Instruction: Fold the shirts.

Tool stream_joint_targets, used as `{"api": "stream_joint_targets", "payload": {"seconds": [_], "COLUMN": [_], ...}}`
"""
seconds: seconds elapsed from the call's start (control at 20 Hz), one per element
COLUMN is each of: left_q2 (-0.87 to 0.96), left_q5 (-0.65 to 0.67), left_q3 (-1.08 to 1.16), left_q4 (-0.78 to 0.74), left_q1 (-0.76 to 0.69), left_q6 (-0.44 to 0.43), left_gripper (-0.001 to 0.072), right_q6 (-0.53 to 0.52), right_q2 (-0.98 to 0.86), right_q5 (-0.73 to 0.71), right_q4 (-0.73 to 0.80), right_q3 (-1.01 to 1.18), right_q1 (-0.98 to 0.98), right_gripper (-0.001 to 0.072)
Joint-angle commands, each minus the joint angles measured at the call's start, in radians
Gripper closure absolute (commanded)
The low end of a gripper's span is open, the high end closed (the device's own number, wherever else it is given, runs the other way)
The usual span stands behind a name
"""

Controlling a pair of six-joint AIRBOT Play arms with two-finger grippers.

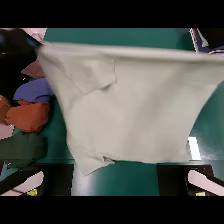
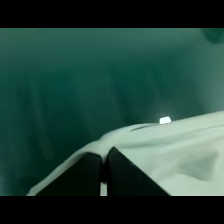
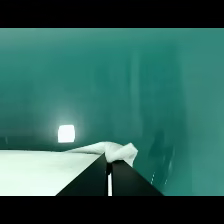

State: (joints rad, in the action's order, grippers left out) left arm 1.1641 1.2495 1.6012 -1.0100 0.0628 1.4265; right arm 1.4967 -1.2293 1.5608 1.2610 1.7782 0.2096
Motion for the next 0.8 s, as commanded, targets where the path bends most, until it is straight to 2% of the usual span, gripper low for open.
{"api": "stream_joint_targets", "payload": {"seconds": [0.0, 0.2, 0.4, 0.55, 0.65, 0.75], "left_q2": [0.234, 0.410, 0.493, 0.491, 0.491, 0.491], "left_q5": [-0.053, -0.307, -0.362, -0.294, -0.163, -0.090], "left_q3": [-0.070, -0.028, 0.093, 0.122, 0.119, 0.092], "left_q4": [-0.055, -0.048, -0.046, -0.074, -0.108, -0.186], "left_q1": [-0.047, -0.026, -0.026, -0.019, -0.010, -0.010], "left_q6": [-0.020, -0.020, -0.044, -0.055, -0.053, -0.007], "left_gripper": [0.0680, 0.0680, 0.0680, 0.0679, 0.0680, 0.0681], "right_q6": [-0.008, -0.010, -0.016, -0.047, -0.047, -0.047], "right_q2": [-0.197, -0.424, -0.557, -0.580, -0.558, -0.506], "right_q5": [-0.018, -0.132, -0.180, -0.128, -0.101, -0.131], "right_q4": [0.000, -0.003, -0.004, -0.002, 0.005, 0.043], "right_q3": [-0.085, 0.027, 0.206, 0.234, 0.163, 0.030], "right_q1": [-0.060, -0.116, -0.145, -0.146, -0.146, -0.147], "right_gripper": [0.0698, 0.0698, 0.0698, 0.0698, 0.0698, 0.0698]}}
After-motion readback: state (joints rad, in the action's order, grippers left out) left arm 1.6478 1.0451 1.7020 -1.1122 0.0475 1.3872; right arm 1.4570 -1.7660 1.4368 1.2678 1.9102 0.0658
